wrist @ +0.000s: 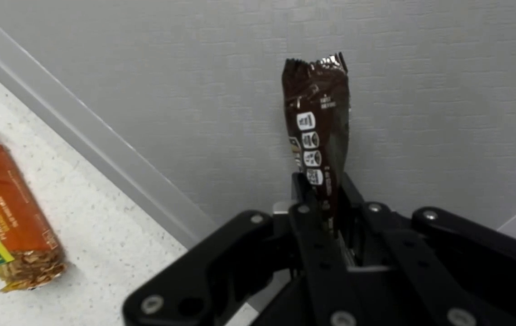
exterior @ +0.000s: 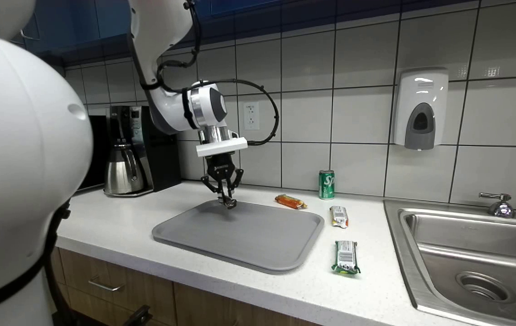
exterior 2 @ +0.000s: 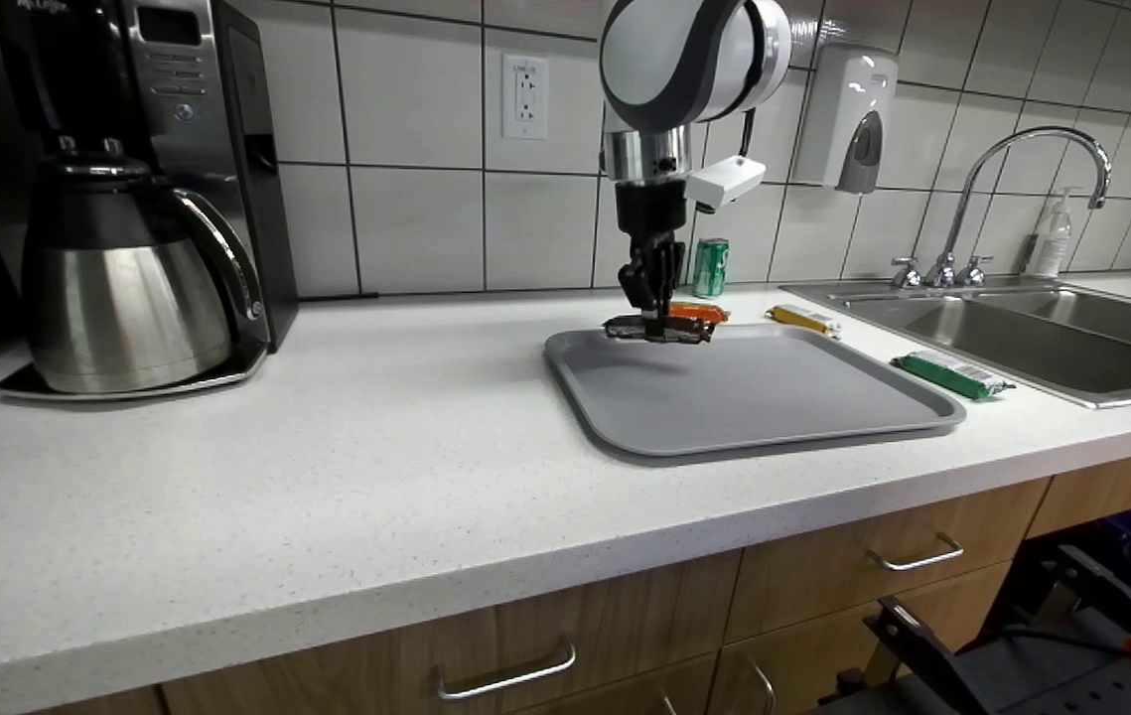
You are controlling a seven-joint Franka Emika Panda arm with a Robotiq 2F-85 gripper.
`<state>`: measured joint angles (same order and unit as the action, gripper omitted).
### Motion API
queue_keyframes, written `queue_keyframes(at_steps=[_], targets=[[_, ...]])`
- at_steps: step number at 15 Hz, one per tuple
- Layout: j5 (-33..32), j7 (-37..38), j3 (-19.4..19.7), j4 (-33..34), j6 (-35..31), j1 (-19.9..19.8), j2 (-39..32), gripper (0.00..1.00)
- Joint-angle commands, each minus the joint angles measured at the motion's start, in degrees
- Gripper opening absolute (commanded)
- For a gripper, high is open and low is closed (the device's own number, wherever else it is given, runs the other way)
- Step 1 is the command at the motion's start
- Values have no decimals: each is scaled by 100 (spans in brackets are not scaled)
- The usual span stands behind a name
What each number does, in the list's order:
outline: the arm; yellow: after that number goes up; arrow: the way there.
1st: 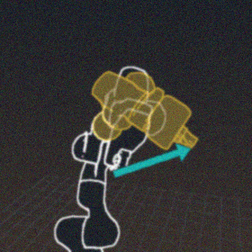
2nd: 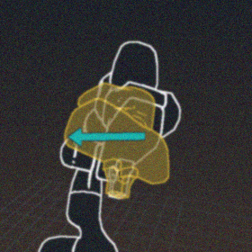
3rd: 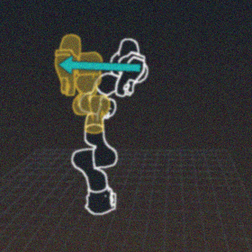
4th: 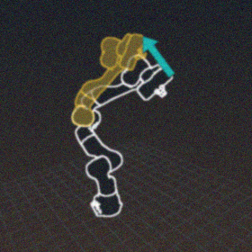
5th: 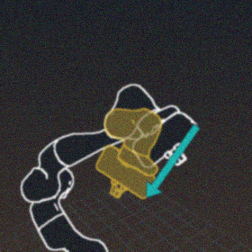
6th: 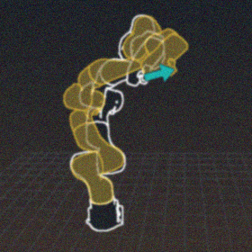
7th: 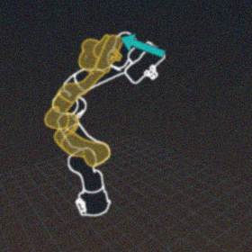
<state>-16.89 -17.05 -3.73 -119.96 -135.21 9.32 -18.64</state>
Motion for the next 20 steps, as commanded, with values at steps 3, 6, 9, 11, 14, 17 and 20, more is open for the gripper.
queue_keyframes(at_steps=[3, 6, 9, 11, 14, 17, 20], targets=[[-105, 110, -90, -287, -98, -69, 88, 4], [-91, 81, -101, -307, -99, -77, 48, 4], [-88, 65, -102, -304, -101, -82, 14, 4], [-102, 80, -96, -289, -94, -75, -25, 4], [-112, 73, -94, -271, -71, -70, -65, 50], [-108, 66, -96, -247, -55, -71, -71, 72], [-120, 73, -89, -225, -43, -70, -10, 94]])
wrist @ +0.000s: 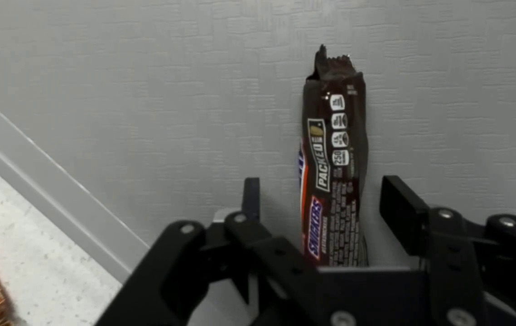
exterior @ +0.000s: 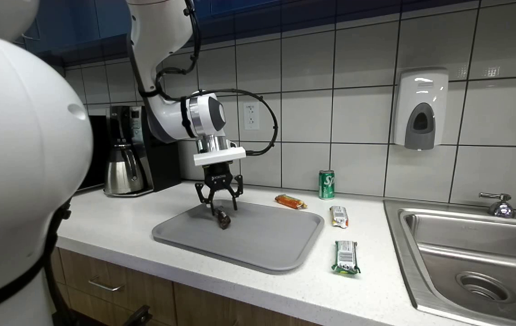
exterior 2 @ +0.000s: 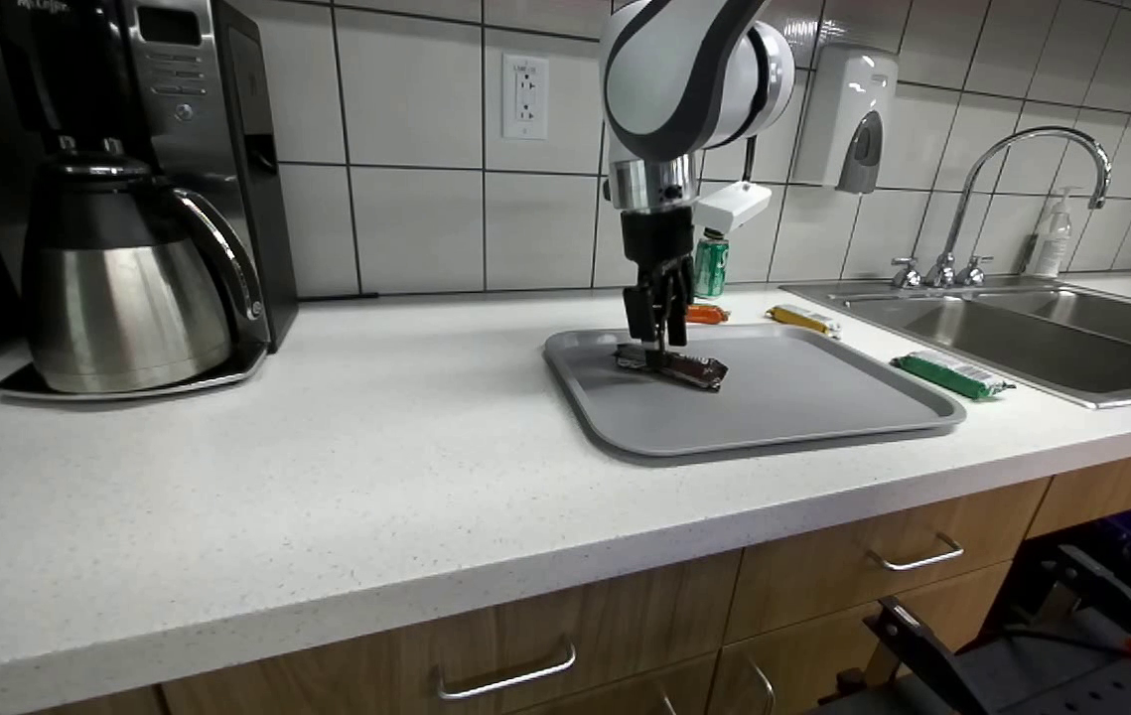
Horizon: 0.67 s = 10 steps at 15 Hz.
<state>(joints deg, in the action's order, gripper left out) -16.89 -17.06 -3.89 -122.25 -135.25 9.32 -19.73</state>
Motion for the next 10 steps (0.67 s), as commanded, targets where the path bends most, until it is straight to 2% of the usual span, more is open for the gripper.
queue_keyframes(at_steps=[1, 10], targets=[[-103, 61, -80, 12, -39, -76, 133, 100], [-26, 35, -65, 294, -74, -127, 248, 100]])
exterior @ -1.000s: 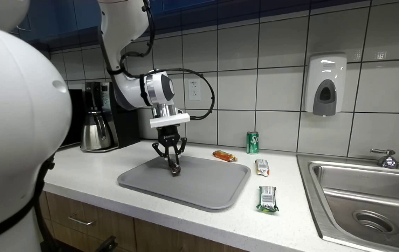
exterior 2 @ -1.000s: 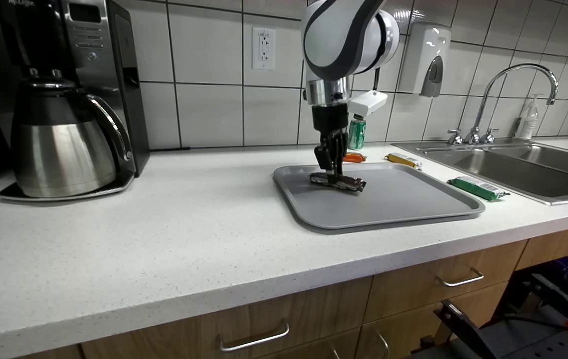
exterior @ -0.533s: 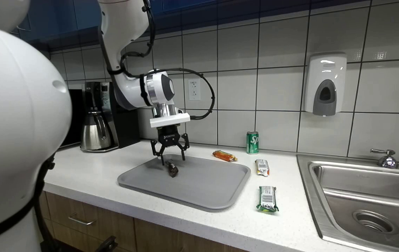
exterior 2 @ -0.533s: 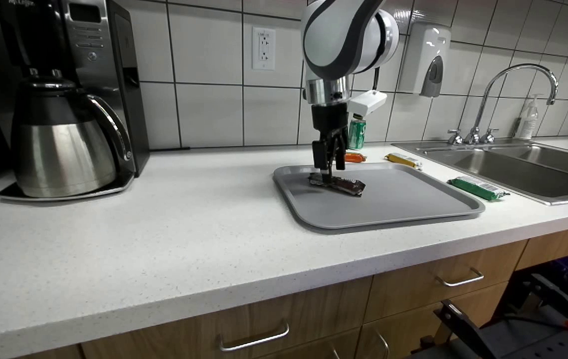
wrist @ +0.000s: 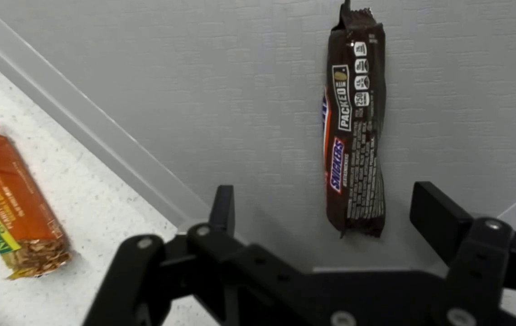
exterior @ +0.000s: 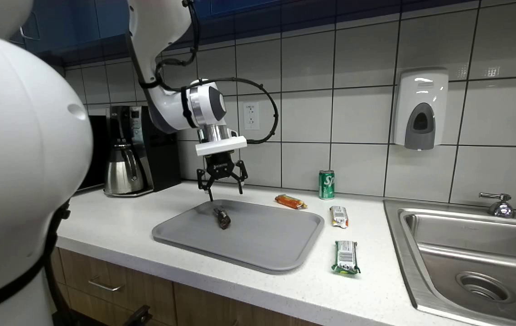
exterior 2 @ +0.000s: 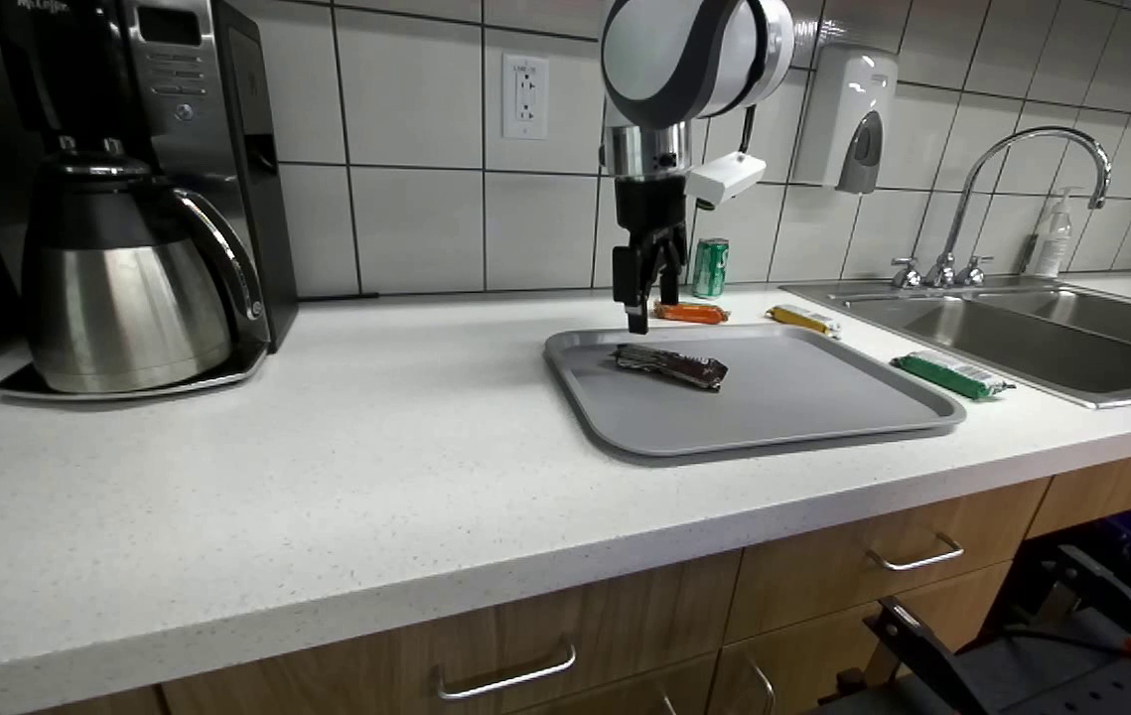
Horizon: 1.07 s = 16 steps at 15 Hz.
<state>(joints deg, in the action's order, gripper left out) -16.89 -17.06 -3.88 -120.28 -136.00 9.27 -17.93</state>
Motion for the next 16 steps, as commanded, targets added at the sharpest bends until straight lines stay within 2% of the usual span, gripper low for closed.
queue_keyframes(at_steps=[1, 9, 16], targets=[[-44, 34, -52, 155, 6, -131, 38, 100], [-91, -5, 134, 850, 52, -345, -359, 100], [-27, -58, 264, 1551, 126, -558, -978, 100]])
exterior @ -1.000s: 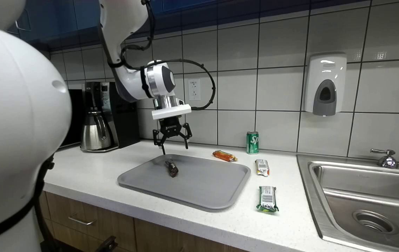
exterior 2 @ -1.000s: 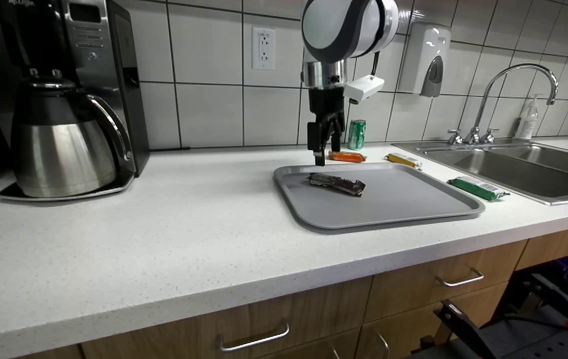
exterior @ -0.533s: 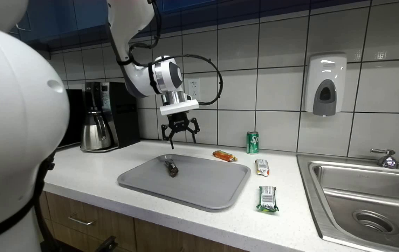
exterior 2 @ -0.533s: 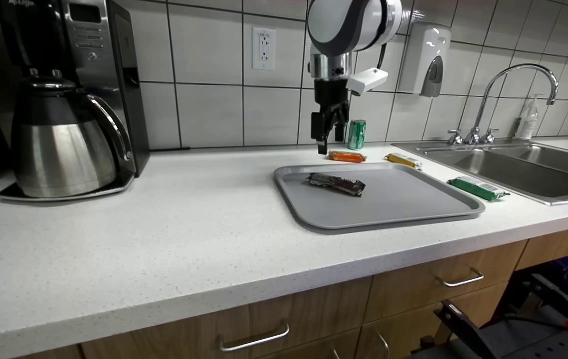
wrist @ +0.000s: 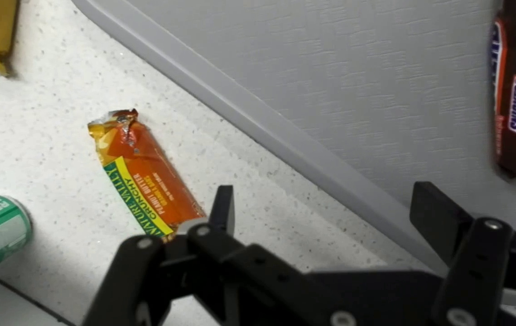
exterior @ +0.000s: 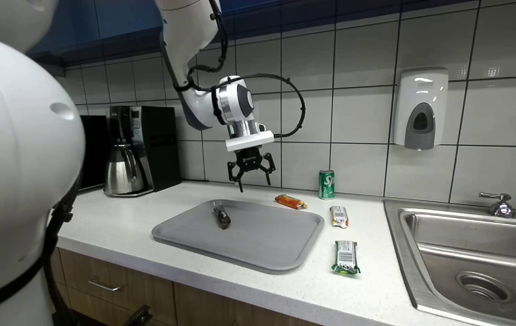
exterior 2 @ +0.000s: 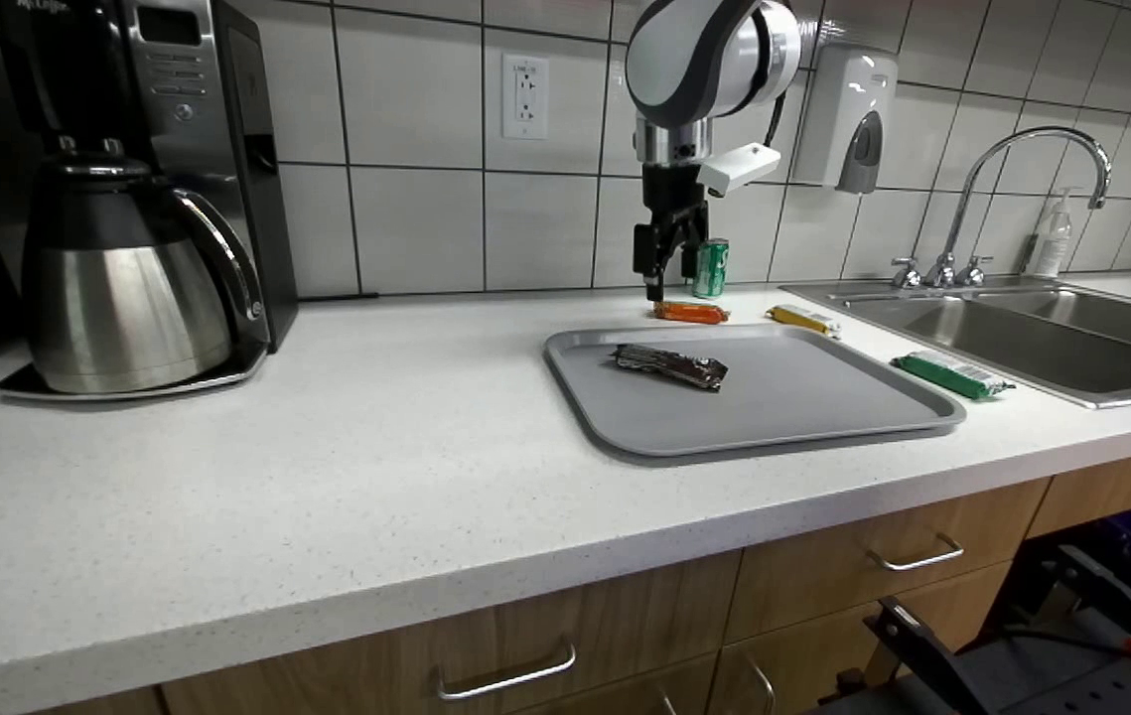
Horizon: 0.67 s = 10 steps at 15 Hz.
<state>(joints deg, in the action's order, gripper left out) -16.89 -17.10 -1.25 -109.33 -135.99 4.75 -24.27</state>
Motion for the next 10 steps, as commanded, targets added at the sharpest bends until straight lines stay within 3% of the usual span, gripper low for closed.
queue_keyframes(at_steps=[1, 10], targets=[[-18, -61, 18, 565, 127, -138, -447, 100], [171, -204, 88, 1537, 263, -503, -1130, 100]])
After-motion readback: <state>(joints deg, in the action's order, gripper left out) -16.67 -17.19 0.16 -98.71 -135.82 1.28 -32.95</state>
